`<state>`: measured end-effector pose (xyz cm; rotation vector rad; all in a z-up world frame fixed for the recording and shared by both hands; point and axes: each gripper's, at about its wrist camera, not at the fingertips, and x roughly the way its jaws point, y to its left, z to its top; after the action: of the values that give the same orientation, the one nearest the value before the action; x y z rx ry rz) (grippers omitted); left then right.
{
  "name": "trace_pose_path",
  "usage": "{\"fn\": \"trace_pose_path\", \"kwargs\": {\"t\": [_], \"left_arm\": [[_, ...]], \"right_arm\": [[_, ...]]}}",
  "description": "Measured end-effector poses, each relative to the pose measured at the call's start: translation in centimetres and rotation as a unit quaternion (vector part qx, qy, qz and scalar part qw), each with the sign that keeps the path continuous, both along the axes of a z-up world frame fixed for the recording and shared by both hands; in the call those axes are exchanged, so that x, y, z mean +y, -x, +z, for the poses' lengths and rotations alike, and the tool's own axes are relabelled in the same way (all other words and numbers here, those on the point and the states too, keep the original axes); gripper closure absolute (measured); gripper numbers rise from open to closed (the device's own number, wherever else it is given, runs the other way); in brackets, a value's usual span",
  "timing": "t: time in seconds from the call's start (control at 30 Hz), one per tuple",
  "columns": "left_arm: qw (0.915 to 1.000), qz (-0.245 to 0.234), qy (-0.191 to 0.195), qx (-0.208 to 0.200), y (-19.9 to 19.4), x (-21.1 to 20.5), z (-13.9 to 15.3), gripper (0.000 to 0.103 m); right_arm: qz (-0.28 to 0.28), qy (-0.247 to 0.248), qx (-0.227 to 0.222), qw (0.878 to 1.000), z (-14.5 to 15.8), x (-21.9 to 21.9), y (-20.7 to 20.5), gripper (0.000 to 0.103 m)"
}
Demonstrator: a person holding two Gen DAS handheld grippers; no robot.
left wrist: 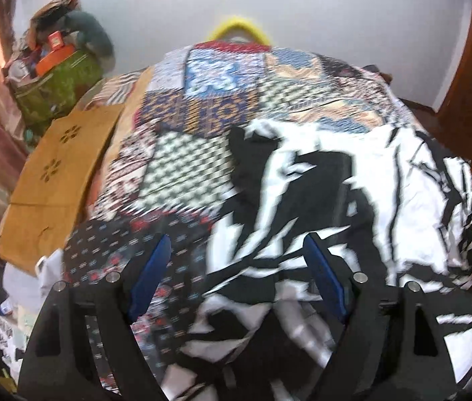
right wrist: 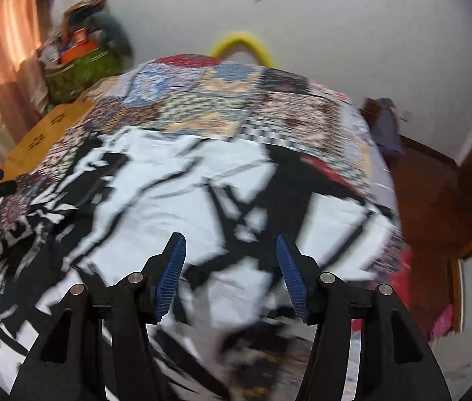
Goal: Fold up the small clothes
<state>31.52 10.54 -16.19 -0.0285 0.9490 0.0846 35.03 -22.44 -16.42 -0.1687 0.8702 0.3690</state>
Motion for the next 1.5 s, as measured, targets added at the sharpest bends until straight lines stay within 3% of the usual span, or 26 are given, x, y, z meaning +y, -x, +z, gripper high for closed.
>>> {"fn": "trace_pose_path", "kwargs": {"t": [0.37,0.6,0.7,0.73,0.9,1.1,1.3,1.5], "left_arm": [[0.9966,-0.075,-0.016,0.030,-6.0,-9.8,-3.5,0.021],[0.9938,-0.091,-0.003,0.063,-8.2,-12.4,-7.2,0.021],[0.9933,-0.097,-0.013,0.062,-8.2,-13.0,-8.1,0.017],[0.9931,-0.099,-0.013,0.060,-8.2,-13.1,-8.1,0.016],[0.9935,-0.098,-0.006,0.058,-8.1,-12.8,-8.1,0.016],[0.9941,-0.096,-0.007,0.051,-7.4,-12.5,-7.3,0.016],[0.9950,-0.097,-0.012,0.023,-6.0,-12.0,-4.8,0.016],[0.9952,-0.097,-0.014,0.001,-4.3,-10.6,-2.2,0.016]], "right_arm": [[-0.082,-0.026,0.029,0.996,-2.1,-9.3,-1.4,0.050],[-0.114,-0.093,0.085,0.985,-5.2,-11.6,-3.9,0.050],[-0.122,-0.111,0.087,0.983,-5.9,-11.7,-4.6,0.051],[-0.124,-0.114,0.084,0.982,-6.0,-11.7,-4.8,0.053],[-0.117,-0.098,0.071,0.986,-6.1,-10.7,-5.4,0.093],[-0.102,-0.099,0.035,0.989,-3.3,-9.9,-4.6,0.099],[-0.060,-0.112,-0.020,0.992,2.3,-6.9,-3.7,0.099],[-0.003,-0.134,-0.017,0.991,3.8,-1.4,-4.0,0.099]]}}
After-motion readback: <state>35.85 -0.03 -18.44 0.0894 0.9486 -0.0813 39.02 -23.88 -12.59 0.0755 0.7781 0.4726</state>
